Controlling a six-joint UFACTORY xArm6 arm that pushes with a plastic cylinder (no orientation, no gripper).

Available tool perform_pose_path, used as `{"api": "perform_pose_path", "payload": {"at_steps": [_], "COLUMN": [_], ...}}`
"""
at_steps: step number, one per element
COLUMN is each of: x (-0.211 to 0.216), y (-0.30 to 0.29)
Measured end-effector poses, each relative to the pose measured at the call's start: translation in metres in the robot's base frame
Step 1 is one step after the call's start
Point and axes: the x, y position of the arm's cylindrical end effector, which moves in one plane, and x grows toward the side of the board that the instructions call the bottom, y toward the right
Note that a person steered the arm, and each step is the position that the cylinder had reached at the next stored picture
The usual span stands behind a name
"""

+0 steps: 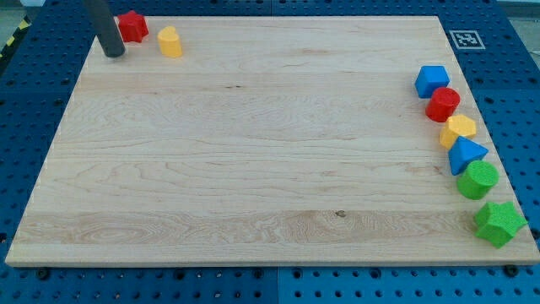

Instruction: Place the yellow heart towards the top of the blue cube

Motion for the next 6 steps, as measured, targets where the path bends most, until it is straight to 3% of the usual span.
{"api": "perform_pose_path", "payload": {"at_steps": [6], "x": [-0.015], "y": [0.124]}}
